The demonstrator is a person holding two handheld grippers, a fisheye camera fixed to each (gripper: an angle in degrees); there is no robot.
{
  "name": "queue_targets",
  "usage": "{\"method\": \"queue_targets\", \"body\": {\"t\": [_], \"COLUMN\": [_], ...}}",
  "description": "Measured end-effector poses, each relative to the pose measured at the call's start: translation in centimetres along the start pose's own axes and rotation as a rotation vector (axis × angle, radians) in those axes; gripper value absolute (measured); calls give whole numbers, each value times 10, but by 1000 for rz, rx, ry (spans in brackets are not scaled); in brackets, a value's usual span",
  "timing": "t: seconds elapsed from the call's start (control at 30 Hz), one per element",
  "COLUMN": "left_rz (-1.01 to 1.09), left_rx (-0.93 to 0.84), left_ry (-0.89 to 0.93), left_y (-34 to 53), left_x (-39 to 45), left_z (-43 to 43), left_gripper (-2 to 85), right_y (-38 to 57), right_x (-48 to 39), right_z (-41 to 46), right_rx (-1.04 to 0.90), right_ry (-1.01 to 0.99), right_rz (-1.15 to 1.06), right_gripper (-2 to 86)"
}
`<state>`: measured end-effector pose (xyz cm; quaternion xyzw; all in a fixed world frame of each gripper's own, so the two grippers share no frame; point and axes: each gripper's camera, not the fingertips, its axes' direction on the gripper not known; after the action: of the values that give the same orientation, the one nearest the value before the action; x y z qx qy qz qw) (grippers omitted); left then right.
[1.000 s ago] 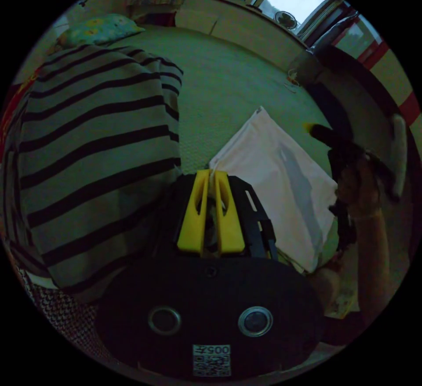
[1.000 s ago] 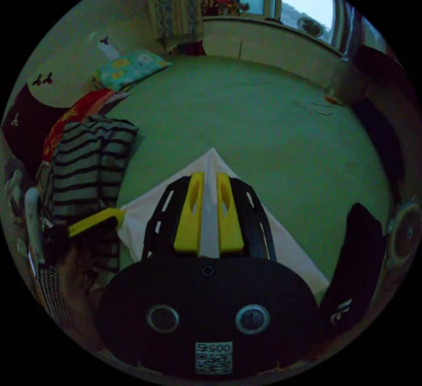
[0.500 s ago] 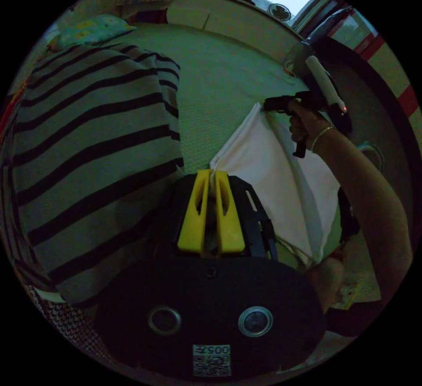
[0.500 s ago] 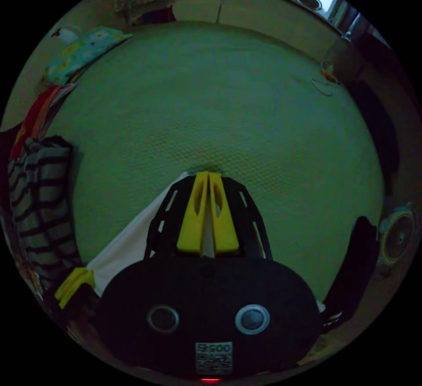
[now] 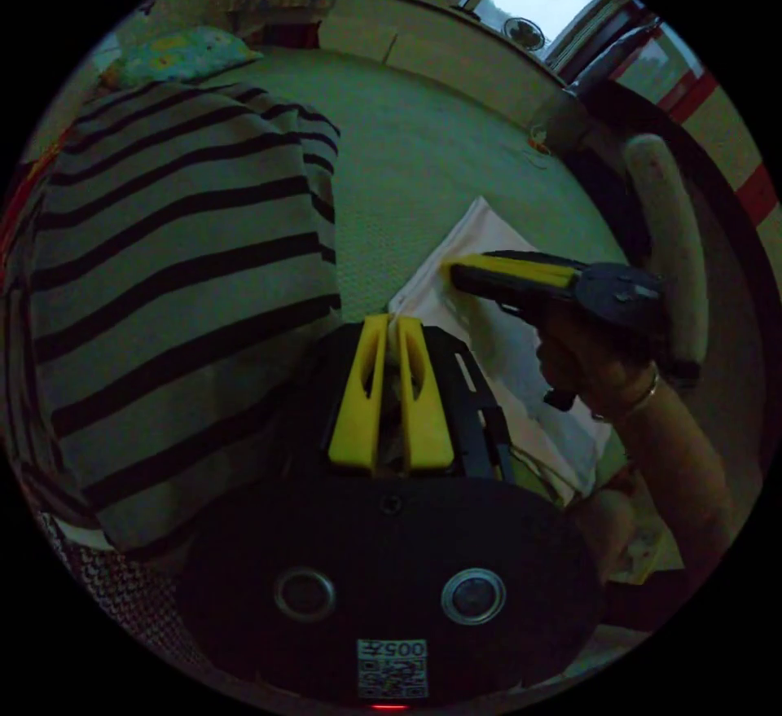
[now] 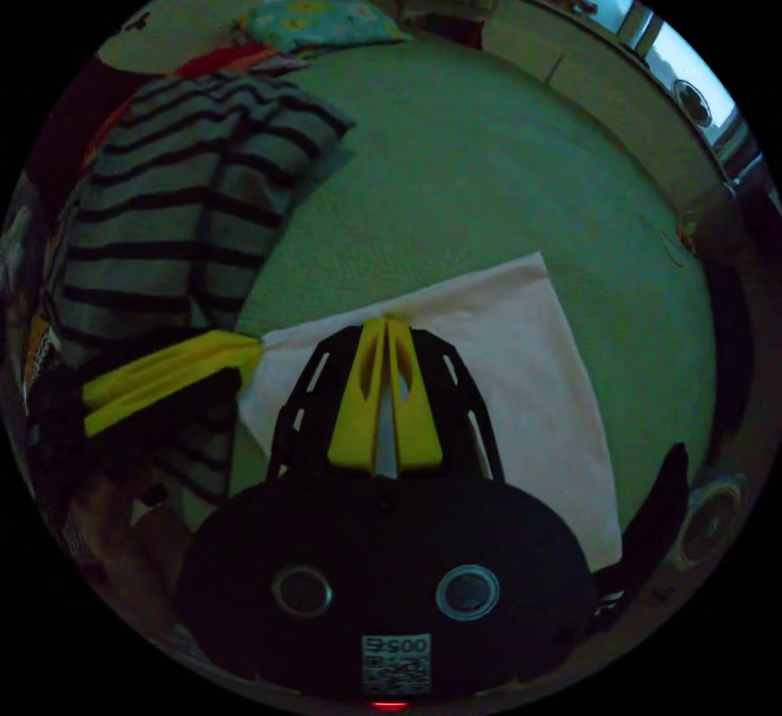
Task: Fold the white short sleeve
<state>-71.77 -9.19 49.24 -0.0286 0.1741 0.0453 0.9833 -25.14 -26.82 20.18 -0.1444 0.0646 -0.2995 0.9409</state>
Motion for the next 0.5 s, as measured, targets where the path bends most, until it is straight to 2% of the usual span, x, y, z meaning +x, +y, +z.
{"method": "queue_targets", "body": {"t": [0.1, 0.23, 0.33, 0.5], "left_rz": [-25, -46, 33, 123], "left_rx": [47, 112, 94, 26], "left_ry": [-53, 104, 62, 7], "left_y": [7, 12, 10, 2], "left_x": [6, 17, 51, 106], "left_z": [-19, -36, -38, -35], "left_gripper": [2, -4, -5, -5], "right_y": [-6, 3, 41, 147], "right_x": [14, 32, 46, 47], "right_z": [2, -4, -40, -85], "right_rx": [-72, -115, 50, 141], "right_ry": [-46, -126, -231, -118], "right_rz": [54, 37, 44, 71], "right_gripper": [-14, -14, -13, -7]}}
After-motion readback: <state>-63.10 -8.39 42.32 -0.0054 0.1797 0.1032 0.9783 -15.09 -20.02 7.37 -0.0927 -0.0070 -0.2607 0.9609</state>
